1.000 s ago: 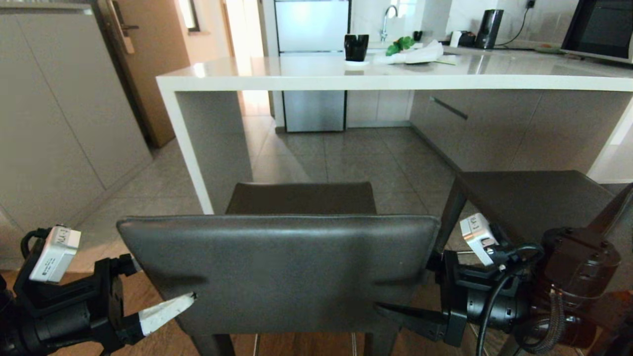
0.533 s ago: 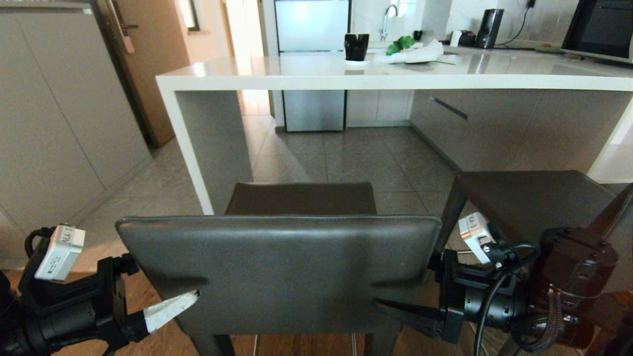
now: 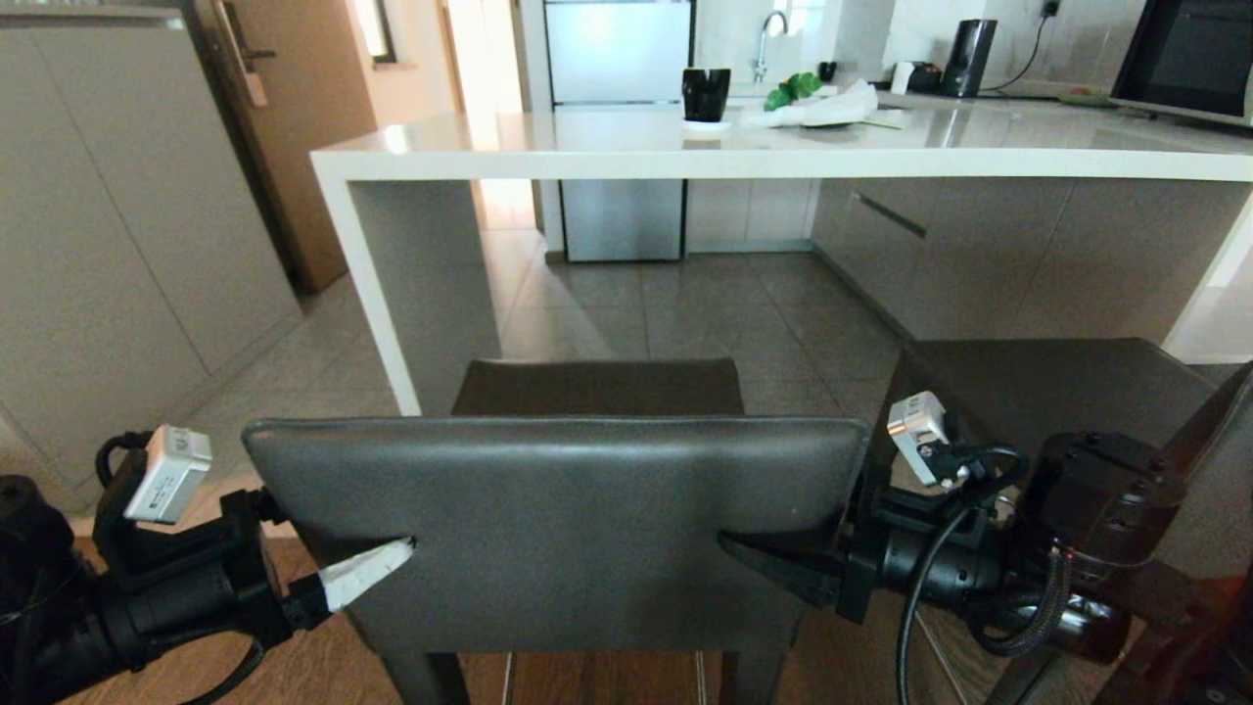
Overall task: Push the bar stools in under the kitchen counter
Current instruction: Pull the gray chair out from under the dining table
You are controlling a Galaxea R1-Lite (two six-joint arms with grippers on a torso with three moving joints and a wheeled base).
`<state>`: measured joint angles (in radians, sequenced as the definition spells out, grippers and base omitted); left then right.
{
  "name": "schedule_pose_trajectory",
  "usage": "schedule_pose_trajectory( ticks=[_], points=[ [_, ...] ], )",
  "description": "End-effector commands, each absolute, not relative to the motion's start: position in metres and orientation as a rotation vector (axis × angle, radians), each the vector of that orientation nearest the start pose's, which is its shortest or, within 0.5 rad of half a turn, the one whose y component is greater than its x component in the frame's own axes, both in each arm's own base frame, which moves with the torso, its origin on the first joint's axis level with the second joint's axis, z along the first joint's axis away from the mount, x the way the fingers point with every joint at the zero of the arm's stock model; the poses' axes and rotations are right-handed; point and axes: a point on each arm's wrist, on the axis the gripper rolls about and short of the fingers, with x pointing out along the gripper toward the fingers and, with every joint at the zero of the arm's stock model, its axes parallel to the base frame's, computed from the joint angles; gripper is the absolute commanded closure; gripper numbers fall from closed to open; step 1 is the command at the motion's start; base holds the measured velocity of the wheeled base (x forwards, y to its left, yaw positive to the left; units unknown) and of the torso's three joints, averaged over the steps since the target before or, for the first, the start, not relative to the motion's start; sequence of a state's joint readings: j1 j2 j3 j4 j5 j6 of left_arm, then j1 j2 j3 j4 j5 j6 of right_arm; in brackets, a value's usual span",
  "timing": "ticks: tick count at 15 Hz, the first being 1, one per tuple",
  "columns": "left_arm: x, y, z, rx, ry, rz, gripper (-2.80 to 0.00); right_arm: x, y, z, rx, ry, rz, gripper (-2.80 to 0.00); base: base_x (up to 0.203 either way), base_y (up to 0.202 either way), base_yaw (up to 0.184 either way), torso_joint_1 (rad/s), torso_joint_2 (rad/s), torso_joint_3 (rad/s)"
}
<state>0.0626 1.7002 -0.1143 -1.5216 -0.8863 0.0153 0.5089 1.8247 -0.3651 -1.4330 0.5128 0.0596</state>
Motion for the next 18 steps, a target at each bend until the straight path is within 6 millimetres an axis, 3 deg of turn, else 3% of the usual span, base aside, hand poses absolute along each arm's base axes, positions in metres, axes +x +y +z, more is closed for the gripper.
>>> schedule_pose_trajectory(
  ticks=[1,5,10,18],
  points=[
    [0.217,-0.004,0.111,-0.020,0.063,-0.810,-2.80,0.236,0.143,0.116,0.056,0.065,1.005,-2.80,0.000,0.000,0.000,0.000,0.00,0.000],
    [0.228,-0.007,0.112,-0.010,0.050,-0.763,-2.80,0.249,0.133,0.118,0.057,0.040,0.944,-2.80,0.000,0.000,0.000,0.000,0.00,0.000],
    [0.216,-0.012,0.123,0.007,0.008,-0.783,-2.80,0.244,0.131,0.124,0.056,0.008,0.949,-2.80,0.000,0.000,0.000,0.000,0.00,0.000],
    [0.155,-0.011,0.143,-0.006,-0.068,-0.774,-2.80,0.181,0.111,0.136,0.057,0.005,1.029,-2.80,0.000,0.000,0.000,0.000,0.00,0.000]
  ],
)
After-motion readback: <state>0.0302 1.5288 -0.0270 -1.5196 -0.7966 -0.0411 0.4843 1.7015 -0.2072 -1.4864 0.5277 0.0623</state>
